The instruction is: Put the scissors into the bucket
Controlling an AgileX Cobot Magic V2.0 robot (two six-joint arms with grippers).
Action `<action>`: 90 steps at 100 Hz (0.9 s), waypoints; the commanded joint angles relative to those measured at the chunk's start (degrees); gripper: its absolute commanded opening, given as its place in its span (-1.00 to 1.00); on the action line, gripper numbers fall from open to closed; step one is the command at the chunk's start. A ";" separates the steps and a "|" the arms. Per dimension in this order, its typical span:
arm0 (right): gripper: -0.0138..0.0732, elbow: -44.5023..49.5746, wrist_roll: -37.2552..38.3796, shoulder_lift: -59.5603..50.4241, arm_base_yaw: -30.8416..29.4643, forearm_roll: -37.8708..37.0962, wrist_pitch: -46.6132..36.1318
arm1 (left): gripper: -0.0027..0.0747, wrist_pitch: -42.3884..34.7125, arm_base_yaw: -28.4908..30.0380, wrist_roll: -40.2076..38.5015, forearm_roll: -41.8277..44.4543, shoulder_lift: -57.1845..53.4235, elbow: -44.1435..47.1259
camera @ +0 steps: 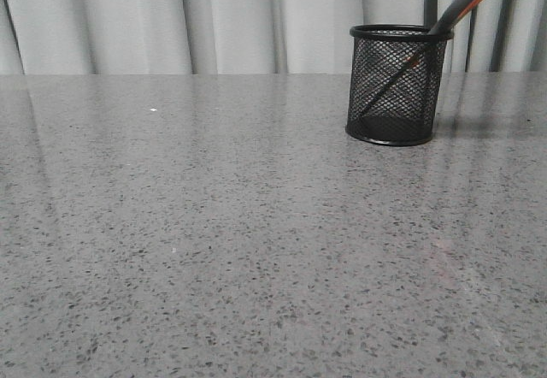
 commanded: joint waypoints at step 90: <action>-0.83 -1.42 -0.10 -0.21 -0.38 0.35 -4.01 | -0.99 -4.32 12.14 -11.04 1.10 -8.68 17.54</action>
